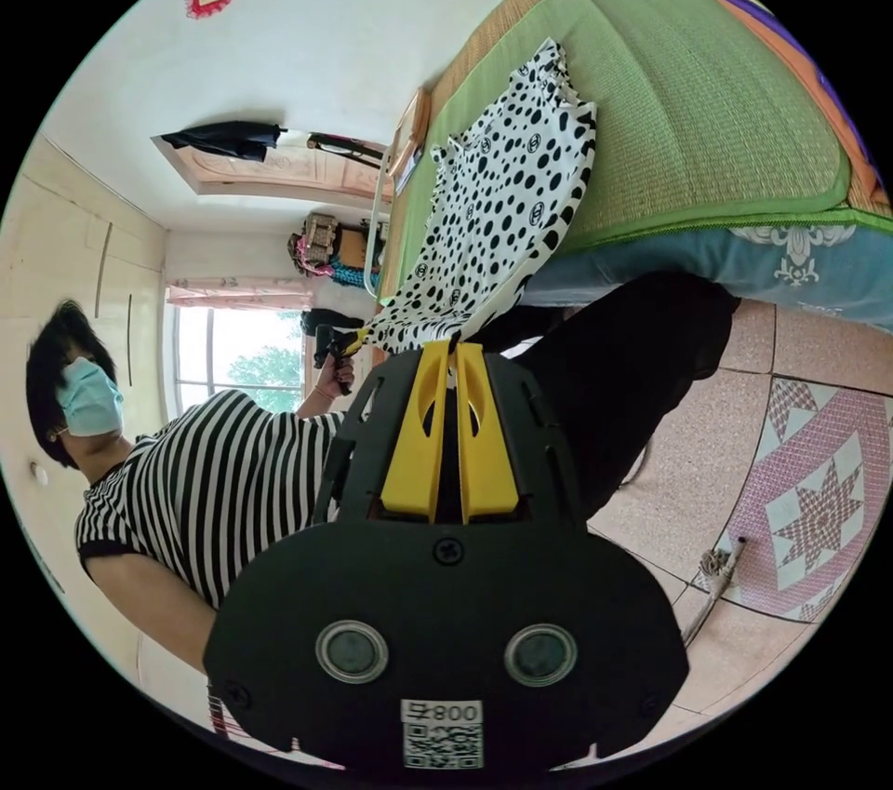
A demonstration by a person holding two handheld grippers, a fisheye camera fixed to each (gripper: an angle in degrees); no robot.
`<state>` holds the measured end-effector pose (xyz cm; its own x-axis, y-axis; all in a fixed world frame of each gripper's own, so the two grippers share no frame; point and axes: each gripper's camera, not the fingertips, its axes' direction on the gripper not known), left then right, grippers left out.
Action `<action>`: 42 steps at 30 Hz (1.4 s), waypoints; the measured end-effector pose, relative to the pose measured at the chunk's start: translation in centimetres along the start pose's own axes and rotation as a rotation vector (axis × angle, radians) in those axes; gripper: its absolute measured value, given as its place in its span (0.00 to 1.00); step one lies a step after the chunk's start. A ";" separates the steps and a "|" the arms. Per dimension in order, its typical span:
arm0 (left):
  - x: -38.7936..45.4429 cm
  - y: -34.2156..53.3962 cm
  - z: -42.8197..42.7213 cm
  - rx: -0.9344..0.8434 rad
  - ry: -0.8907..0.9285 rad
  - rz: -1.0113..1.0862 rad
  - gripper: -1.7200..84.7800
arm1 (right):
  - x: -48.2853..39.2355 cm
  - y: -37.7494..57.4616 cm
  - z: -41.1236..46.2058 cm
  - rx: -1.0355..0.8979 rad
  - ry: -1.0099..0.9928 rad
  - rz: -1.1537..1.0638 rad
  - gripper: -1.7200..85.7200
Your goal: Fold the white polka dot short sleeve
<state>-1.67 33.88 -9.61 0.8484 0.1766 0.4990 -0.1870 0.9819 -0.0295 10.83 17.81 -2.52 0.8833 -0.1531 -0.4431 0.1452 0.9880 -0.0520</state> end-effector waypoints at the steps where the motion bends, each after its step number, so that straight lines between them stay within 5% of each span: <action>1: 0.2 -0.8 -0.1 0.004 -0.002 0.008 0.03 | -0.1 -0.3 -0.3 0.007 -0.002 -0.007 0.03; 21: 1.4 -25.0 1.2 0.199 0.049 0.047 0.03 | -1.0 -22.2 -3.2 0.101 0.051 -0.082 0.03; 42: -5.2 -50.7 12.0 0.158 -0.094 -0.121 0.05 | 9.4 -43.1 3.1 0.034 0.075 0.135 0.04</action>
<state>-2.58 -17.63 -0.34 0.8210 0.0438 0.5693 -0.1680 0.9714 0.1676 14.25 -26.31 -1.69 0.8603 -0.0159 -0.5096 0.0436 0.9981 0.0425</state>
